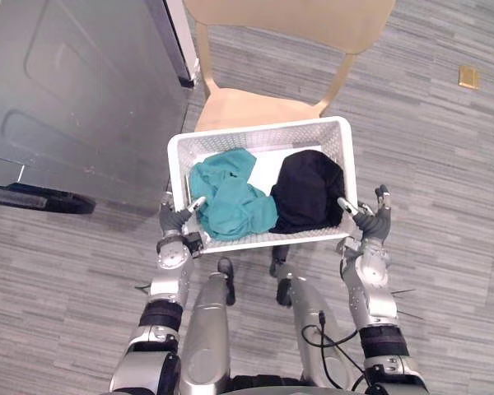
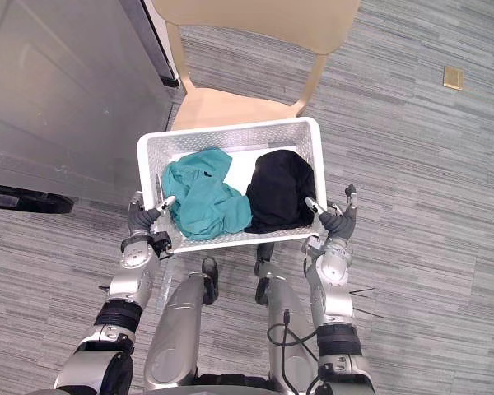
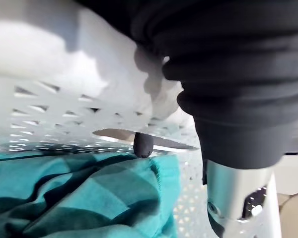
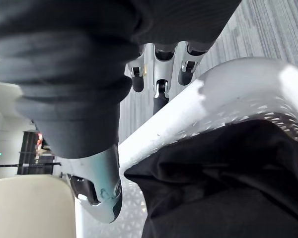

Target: Pick up the laundry basket with both hands and put the clothes into the washing machine.

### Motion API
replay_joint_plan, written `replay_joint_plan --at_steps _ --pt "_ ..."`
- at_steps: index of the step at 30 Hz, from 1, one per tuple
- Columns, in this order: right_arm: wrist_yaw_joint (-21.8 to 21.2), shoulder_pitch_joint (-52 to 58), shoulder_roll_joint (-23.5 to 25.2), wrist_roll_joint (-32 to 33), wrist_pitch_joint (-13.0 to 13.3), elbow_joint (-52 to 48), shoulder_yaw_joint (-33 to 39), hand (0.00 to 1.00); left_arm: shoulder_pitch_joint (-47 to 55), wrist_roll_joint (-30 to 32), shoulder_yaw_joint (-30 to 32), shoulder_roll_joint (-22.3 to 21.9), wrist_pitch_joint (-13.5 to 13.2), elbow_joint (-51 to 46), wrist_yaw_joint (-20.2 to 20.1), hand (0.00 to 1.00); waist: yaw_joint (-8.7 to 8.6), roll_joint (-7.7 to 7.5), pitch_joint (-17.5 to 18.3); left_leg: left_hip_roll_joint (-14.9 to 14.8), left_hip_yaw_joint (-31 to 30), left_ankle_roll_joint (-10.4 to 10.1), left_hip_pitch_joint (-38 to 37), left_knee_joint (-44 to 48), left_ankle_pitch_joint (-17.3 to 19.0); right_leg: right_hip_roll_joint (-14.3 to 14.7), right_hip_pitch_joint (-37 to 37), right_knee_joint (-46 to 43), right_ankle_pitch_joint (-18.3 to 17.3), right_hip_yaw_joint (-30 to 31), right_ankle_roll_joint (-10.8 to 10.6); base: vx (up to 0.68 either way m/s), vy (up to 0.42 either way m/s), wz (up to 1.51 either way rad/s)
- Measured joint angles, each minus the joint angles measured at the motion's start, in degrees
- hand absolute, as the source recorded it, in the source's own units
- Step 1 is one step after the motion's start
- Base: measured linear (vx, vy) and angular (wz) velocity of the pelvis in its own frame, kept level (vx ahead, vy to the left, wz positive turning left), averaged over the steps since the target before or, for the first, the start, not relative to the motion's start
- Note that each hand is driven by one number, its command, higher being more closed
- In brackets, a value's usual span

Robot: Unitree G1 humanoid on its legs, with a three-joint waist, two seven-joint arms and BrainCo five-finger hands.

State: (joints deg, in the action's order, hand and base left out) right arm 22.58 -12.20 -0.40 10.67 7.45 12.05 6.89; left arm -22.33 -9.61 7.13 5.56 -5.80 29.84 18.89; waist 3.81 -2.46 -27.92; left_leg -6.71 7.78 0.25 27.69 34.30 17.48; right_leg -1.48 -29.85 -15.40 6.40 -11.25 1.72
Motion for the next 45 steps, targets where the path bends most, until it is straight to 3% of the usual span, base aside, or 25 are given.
replay_joint_plan --at_steps 2,6,20,25,34,42,45 --pt "-0.3 0.5 0.0 0.0 0.0 0.0 0.0 0.00 -0.3 -1.2 0.4 -0.1 -2.1 -1.6 0.2 0.00 0.10 0.00 0.0 -0.2 0.0 0.0 0.0 0.0 0.0 0.2 0.0 0.1 0.1 0.0 0.1 0.04 -0.012 -0.02" --pt "-0.5 0.4 0.0 0.0 0.0 -0.1 0.0 0.00 -1.5 -2.1 1.0 -0.1 -3.5 -2.8 0.4 0.00 0.15 0.00 0.0 -0.2 -0.1 -0.1 0.3 -0.4 -0.1 0.3 0.0 0.7 0.1 -0.2 0.1 0.02 -0.001 0.00" --pt "-0.3 -7.0 -0.1 -0.3 0.0 -3.7 -1.2 0.00 -12.1 -3.7 0.3 2.7 -3.6 -2.9 4.0 0.00 0.23 0.02 0.0 0.0 -1.1 -2.4 1.5 -3.6 -1.8 0.3 -1.2 2.7 0.4 -1.5 0.6 0.03 -0.019 0.04" --pt "-0.4 -11.1 -0.9 -3.2 -0.2 -3.7 -1.3 0.00 -15.3 -1.0 -0.3 3.7 -3.6 -4.7 5.0 0.00 0.19 0.02 -0.4 0.0 -1.2 -2.6 1.7 -3.5 -2.0 0.3 -1.3 2.7 0.5 -1.7 0.7 0.00 -0.004 0.01" --pt "-1.1 0.5 -5.5 -9.2 0.5 -12.3 2.9 0.00 -1.4 3.8 1.3 3.0 -3.7 -14.6 4.9 0.00 0.35 0.04 -0.5 0.4 -1.0 -2.6 -2.3 -5.2 -2.0 -0.2 1.8 1.9 -1.1 -1.8 0.8 0.03 0.008 0.05" --pt "-1.5 6.9 -9.9 -25.2 0.3 -13.5 5.2 0.00 8.6 5.3 3.8 0.8 -4.6 -16.8 2.0 0.00 1.49 0.11 -0.5 0.6 -0.2 -2.6 -4.7 -6.3 -2.1 -0.6 2.8 0.6 -2.0 -1.4 1.3 0.02 -0.008 -0.01" --pt "-1.5 7.4 -10.1 -26.0 -0.2 -13.5 5.2 0.00 10.5 5.3 3.7 0.0 -5.0 -19.2 1.1 0.00 1.73 0.12 -0.5 0.6 -0.1 -2.6 -5.2 -6.4 -2.1 -0.6 3.2 0.5 -2.1 -1.4 1.2 0.00 0.000 0.00"
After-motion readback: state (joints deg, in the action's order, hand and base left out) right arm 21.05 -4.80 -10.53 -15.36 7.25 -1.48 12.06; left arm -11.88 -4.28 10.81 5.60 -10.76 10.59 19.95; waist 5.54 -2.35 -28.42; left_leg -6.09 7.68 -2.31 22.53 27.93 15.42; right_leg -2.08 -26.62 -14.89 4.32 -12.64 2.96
